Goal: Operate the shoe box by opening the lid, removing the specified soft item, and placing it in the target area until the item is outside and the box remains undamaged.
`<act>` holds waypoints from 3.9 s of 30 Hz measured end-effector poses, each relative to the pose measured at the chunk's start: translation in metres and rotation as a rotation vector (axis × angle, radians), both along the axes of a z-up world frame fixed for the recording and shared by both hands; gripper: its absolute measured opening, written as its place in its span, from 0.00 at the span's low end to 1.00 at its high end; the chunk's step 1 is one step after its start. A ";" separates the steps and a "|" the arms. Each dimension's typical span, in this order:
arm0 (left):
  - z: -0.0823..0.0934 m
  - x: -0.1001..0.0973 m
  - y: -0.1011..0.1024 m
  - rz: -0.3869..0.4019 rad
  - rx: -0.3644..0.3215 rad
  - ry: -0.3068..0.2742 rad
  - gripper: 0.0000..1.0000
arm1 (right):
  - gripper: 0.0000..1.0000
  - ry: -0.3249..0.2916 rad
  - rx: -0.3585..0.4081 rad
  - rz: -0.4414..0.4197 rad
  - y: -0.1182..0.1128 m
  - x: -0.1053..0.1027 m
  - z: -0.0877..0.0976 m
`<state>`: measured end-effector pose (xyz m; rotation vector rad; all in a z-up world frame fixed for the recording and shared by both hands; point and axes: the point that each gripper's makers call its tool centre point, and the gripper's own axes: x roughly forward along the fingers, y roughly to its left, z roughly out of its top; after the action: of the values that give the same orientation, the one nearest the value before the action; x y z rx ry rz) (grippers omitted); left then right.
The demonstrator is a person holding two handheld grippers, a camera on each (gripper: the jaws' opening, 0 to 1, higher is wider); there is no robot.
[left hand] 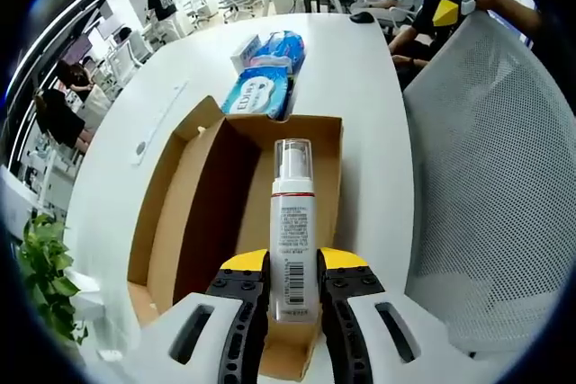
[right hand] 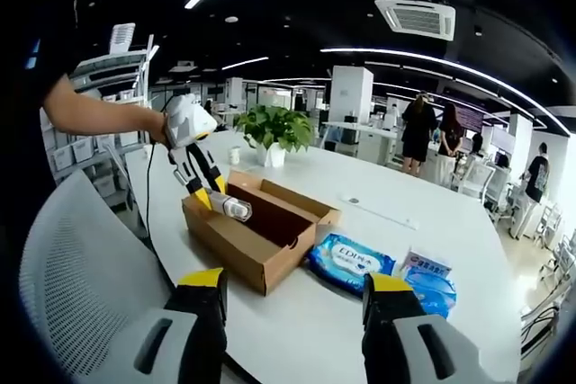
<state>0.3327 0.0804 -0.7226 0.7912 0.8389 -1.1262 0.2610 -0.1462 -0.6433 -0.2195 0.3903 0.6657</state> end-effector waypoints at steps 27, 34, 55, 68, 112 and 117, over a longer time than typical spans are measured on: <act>0.021 -0.028 -0.034 -0.135 -0.130 -0.008 0.19 | 0.43 -0.014 -0.008 0.241 0.072 -0.002 0.004; 0.021 -0.041 -0.044 -0.168 -0.151 0.023 0.19 | 0.41 -0.021 -0.014 0.285 0.084 -0.005 0.000; 0.036 -0.069 -0.070 -0.274 -0.274 0.080 0.19 | 0.34 -0.016 -0.035 0.392 0.105 -0.004 -0.014; 0.044 -0.079 -0.079 -0.339 -0.350 0.087 0.19 | 0.25 -0.022 -0.026 0.456 0.116 -0.008 -0.013; 0.030 -0.079 -0.097 -0.419 -0.353 0.020 0.24 | 0.16 -0.035 -0.204 0.530 0.118 -0.019 -0.017; 0.032 -0.071 -0.096 -0.379 -0.356 -0.007 0.34 | 0.16 -0.027 -0.212 0.544 0.118 -0.019 -0.018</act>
<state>0.2613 -0.0155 -0.6907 0.6676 0.4685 -1.5566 0.2424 -0.0283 -0.6614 -0.5465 0.3771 1.1551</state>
